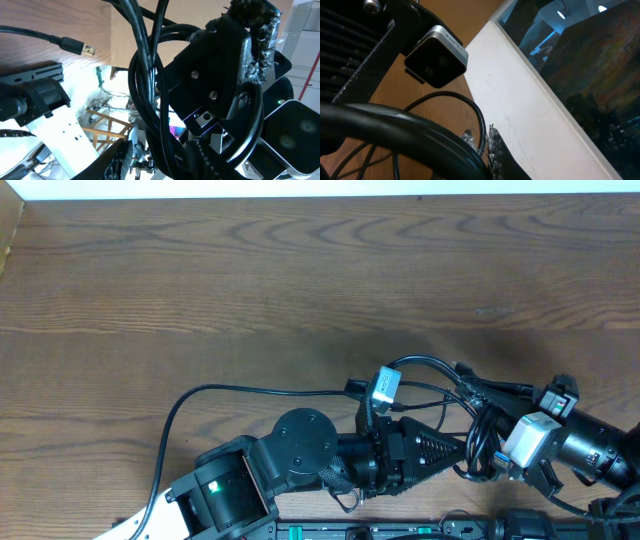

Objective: Untangle cables

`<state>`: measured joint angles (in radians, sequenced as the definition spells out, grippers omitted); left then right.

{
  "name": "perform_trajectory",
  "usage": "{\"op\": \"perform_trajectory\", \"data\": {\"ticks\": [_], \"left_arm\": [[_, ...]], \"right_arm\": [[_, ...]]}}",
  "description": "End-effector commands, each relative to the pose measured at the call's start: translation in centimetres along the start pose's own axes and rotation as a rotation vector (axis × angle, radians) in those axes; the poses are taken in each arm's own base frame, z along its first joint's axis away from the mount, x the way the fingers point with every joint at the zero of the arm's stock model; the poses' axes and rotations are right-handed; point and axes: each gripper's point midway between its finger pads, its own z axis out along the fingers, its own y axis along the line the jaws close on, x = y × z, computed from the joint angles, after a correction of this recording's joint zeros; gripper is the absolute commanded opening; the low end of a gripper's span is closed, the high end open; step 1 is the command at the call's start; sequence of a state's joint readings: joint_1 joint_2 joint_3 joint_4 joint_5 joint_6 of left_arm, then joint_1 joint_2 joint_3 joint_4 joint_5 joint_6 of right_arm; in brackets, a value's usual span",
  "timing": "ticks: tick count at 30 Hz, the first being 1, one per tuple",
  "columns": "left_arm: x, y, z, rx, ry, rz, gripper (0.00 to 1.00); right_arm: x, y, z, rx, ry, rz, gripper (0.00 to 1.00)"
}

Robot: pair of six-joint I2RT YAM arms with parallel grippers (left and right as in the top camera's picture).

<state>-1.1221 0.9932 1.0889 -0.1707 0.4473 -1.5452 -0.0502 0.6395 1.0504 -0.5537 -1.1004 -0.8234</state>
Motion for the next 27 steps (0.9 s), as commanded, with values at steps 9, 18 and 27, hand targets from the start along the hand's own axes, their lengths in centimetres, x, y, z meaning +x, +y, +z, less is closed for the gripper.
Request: {"op": "perform_trajectory", "data": {"ticks": [9,18,27], "left_arm": [[0.9,-1.3,1.6,0.049,0.049,0.027,0.40],[1.2,-1.5,1.9,0.059,0.060,0.033,0.27],[1.2,-1.7,1.9,0.066,0.060,0.037,0.08]], "right_arm": [[-1.2,0.7,-0.2,-0.040,-0.052,-0.013,0.01],[-1.0,0.6,-0.2,-0.033,-0.043,-0.010,0.01],[-0.6,0.5,-0.1,-0.020,-0.020,0.003,0.01]]}}
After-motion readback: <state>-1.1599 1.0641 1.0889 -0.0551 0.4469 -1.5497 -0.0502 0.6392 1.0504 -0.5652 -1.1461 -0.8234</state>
